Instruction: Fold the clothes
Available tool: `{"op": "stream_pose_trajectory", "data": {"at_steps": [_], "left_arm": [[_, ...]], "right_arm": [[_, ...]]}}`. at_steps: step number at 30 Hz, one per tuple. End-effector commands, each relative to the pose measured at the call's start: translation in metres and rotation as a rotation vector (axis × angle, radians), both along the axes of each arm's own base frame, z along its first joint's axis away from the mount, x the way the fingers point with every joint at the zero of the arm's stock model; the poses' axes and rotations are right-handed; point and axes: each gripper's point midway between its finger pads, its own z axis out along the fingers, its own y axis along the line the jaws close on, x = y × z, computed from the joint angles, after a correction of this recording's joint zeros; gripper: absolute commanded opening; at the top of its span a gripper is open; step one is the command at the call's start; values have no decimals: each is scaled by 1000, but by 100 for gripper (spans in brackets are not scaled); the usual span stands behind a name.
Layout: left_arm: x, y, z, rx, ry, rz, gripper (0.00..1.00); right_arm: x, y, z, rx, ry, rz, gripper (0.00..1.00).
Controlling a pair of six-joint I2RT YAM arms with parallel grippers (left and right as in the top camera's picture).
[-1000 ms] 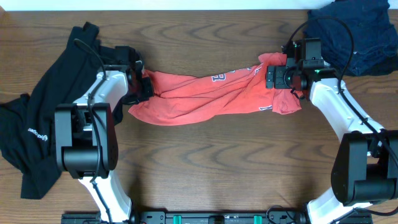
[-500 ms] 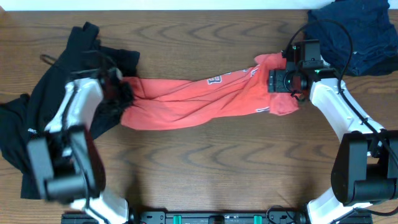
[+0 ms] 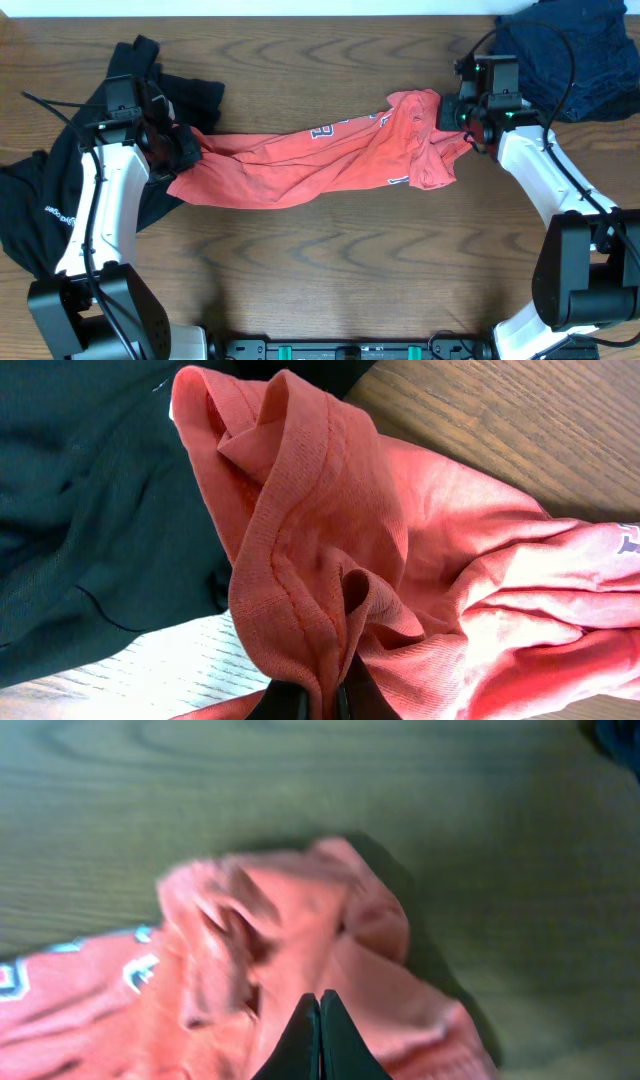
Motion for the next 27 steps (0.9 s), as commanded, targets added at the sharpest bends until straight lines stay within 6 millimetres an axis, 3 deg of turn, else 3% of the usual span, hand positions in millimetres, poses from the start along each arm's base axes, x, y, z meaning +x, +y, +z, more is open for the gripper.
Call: {"op": "stream_pose_trajectory", "data": {"at_steps": [1,8,12,22,27], "left_arm": [[2,0,2,16,-3,-6,6],[3,-18,2,18,-5,-62,6],[7,-35,4,19,-21,-108,6],[26,-111,11,-7,-120,-243,5],[30,-160,-9,-26,-114,-335,6]], "right_arm": [[1,19,-6,62,15,36,1],[-11,41,-77,143,182,106,1],[-17,44,-100,164,238,110,1],[-20,44,-107,172,262,95,1],[-20,43,-107,172,265,93,1]]}}
